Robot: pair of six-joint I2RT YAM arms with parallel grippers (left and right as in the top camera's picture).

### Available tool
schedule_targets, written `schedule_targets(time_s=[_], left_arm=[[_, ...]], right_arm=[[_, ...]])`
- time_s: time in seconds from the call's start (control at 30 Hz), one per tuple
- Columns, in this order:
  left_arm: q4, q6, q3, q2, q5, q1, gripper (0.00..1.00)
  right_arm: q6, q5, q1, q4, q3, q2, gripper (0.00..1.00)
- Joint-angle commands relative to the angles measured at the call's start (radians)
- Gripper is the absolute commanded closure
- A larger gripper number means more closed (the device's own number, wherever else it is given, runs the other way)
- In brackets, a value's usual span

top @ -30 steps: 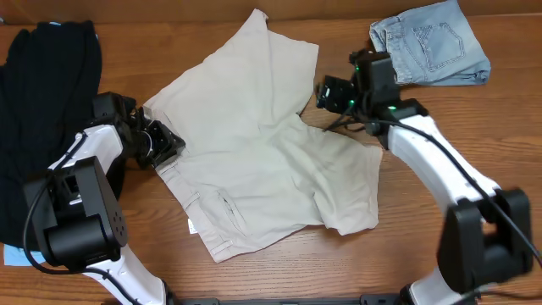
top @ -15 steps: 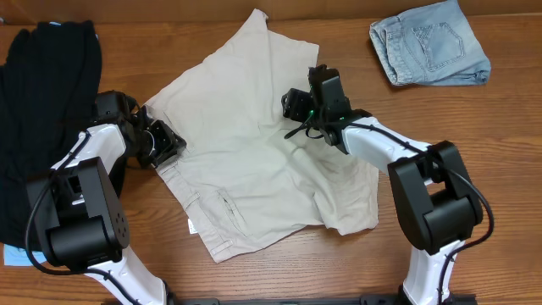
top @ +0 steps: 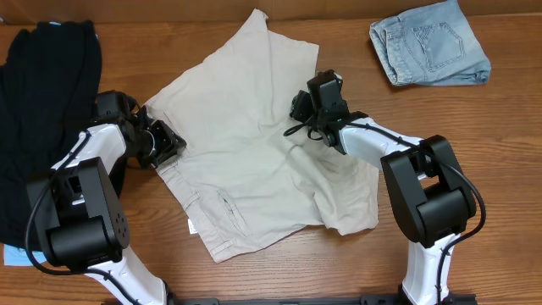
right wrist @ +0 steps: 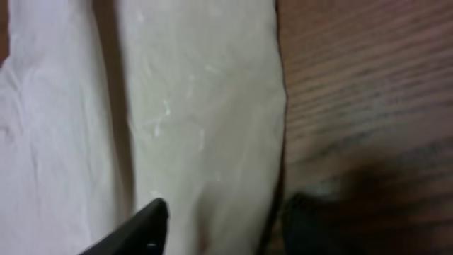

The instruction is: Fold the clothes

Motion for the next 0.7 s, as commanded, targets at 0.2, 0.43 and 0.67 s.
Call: schedule_targets(time_s=[0.2,0.43,0.67], left_arm=[[0.011,0.027,-0.053,0.088,-0.108,-0.03,0.63],[0.011,0.027,-0.053,0.087,-0.112,-0.03,0.67],[0.007,0.03,-0.053,0.087,-0.116,-0.028,0.84]], right_arm=[[0.019,0.024,-0.008,0.079,0.014,0.031,0.77],[-0.009,0.016,-0.038,-0.048,0.037,-0.003,0.96],[-0.1,0.006,-0.157,-0.447,0.13,-0.148,0.96]])
